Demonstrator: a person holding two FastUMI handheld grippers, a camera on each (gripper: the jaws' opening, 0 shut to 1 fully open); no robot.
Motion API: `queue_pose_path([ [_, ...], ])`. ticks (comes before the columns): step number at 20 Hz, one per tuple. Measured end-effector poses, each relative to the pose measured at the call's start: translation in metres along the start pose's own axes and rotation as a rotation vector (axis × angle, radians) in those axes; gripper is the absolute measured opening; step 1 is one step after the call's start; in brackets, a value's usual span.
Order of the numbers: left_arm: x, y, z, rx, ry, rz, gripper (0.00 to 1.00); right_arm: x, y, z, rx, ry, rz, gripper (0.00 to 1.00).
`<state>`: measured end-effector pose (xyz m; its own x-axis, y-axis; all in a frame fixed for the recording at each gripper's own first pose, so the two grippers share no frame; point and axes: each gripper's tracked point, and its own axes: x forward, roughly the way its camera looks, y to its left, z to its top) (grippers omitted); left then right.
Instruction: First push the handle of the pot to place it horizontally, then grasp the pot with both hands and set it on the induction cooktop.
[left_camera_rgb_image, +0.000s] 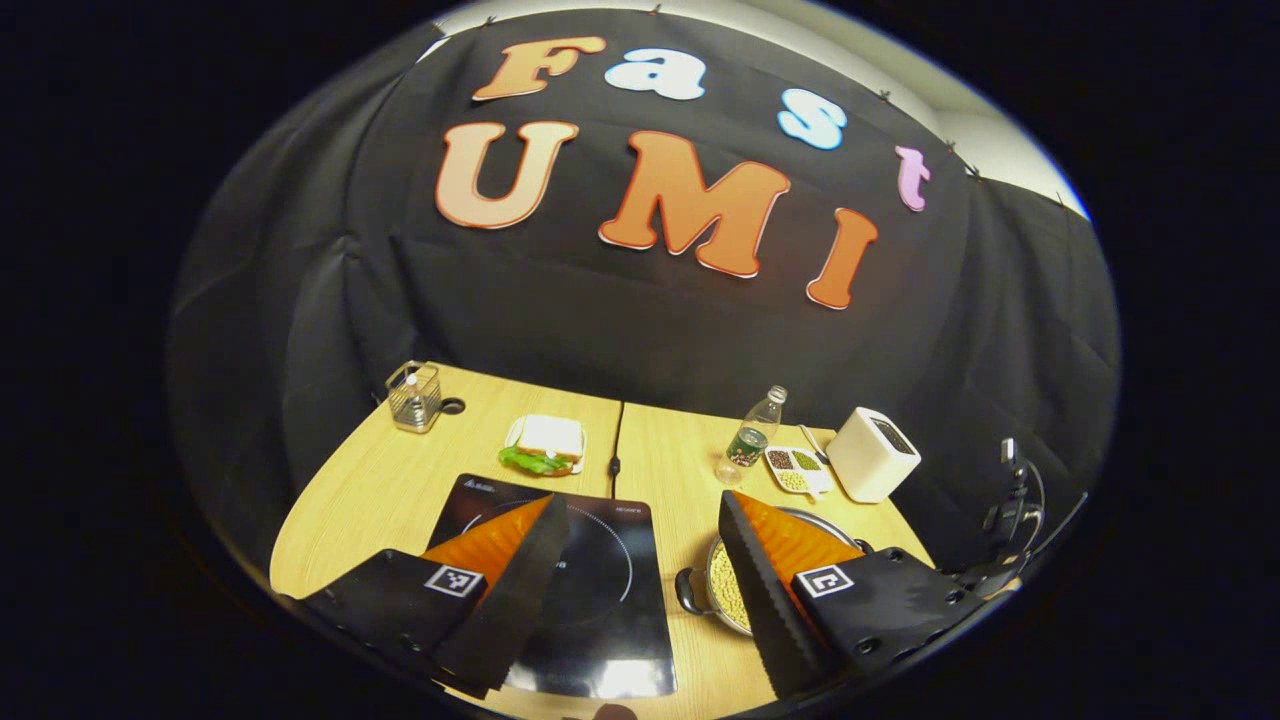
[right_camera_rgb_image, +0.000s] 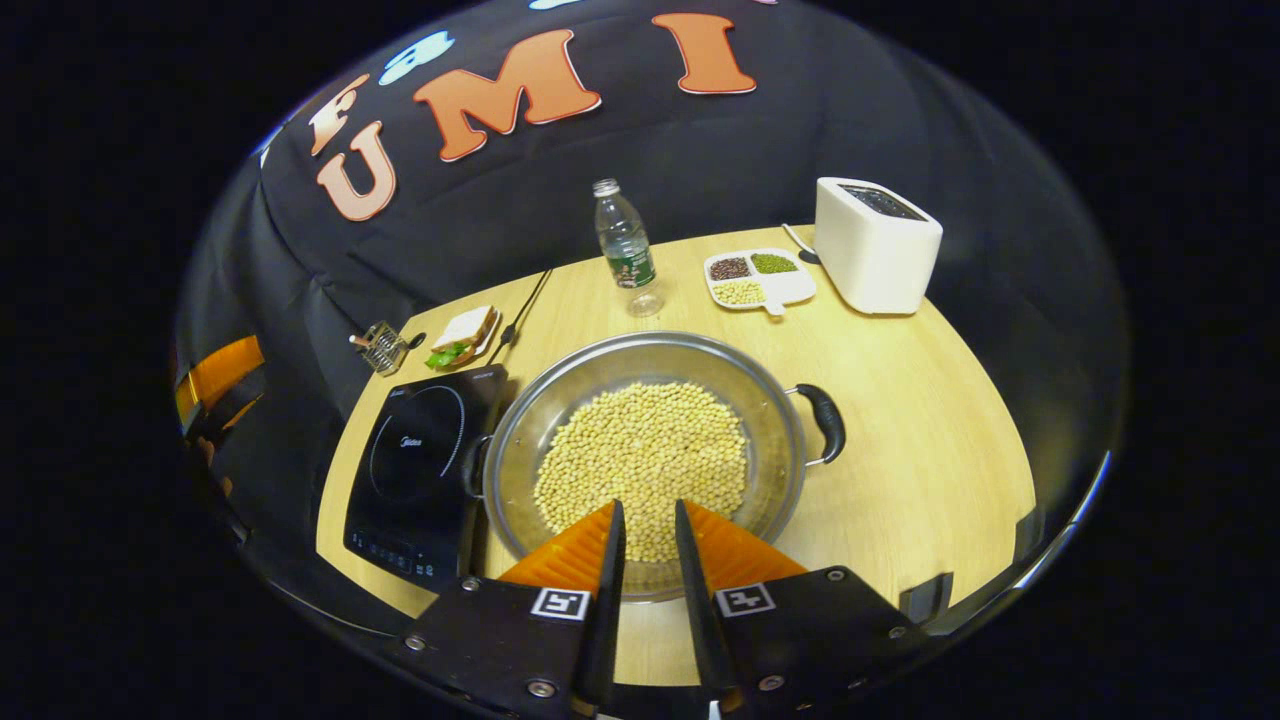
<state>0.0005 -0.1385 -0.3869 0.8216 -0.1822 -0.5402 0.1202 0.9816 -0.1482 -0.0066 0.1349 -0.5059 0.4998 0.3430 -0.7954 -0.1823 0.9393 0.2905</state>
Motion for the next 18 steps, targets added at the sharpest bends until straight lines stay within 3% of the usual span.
queue_pose_path([
  [1,0.010,-0.012,-0.013,0.019,0.008,-0.014,0.98,0.004,-0.010,0.005,-0.012,-0.017,-0.011,0.34],
  [3,0.022,-0.030,-0.039,0.040,0.044,-0.028,0.98,0.015,-0.027,0.013,-0.028,-0.043,-0.035,0.58],
  [7,0.044,-0.058,-0.088,0.035,0.131,-0.026,0.98,0.031,-0.055,0.018,-0.009,-0.045,-0.054,0.87],
  [9,0.053,-0.065,-0.107,0.027,0.171,-0.020,0.98,0.040,-0.070,0.019,-0.020,-0.040,-0.071,0.95],
  [18,0.083,-0.052,-0.166,0.046,0.298,0.036,0.99,0.072,-0.105,0.019,-0.009,0.018,-0.094,0.96],
])
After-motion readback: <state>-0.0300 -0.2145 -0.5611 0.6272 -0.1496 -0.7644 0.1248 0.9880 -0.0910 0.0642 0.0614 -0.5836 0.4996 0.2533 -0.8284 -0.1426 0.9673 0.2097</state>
